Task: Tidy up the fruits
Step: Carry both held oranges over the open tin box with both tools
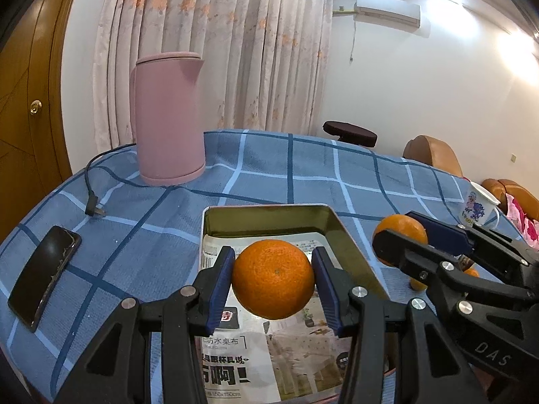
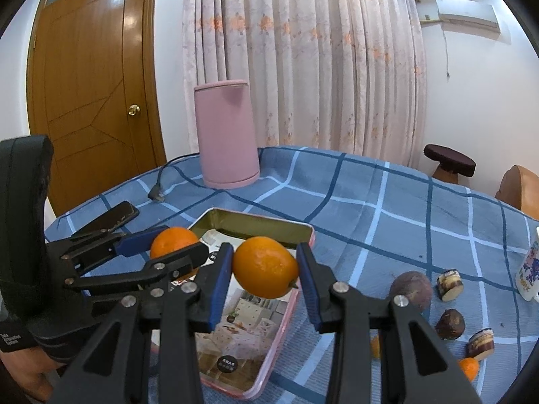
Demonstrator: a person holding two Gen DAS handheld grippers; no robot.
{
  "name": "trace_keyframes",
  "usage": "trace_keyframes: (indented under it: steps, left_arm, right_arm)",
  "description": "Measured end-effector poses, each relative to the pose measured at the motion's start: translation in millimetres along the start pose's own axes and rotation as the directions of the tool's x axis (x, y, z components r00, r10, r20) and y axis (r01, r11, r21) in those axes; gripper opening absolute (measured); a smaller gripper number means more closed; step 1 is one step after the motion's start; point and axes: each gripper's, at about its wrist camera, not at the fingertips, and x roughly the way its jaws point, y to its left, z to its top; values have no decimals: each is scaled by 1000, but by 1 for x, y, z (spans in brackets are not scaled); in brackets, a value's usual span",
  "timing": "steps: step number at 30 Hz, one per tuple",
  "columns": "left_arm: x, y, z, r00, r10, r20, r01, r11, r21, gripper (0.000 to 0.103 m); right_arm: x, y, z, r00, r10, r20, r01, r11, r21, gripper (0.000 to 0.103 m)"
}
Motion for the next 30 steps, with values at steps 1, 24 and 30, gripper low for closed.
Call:
trace_keyframes:
  steps: [1,24,30]
  left_arm:
    - [1,1,0,1000,-1,-3,1,1000,-1,49]
    - [23,15,-12,996,-10,-92,9,1000,-11,49]
    - [25,14,-13,995,6,-101,-5,1000,9,50]
  right_arm:
    - [2,1,0,1000,0,-3,0,1000,0,41]
    - [32,6,-18,992,23,-127,-26,999,-27,41]
    - [37,5,-21,987,36,-156,-40,999,-23,43]
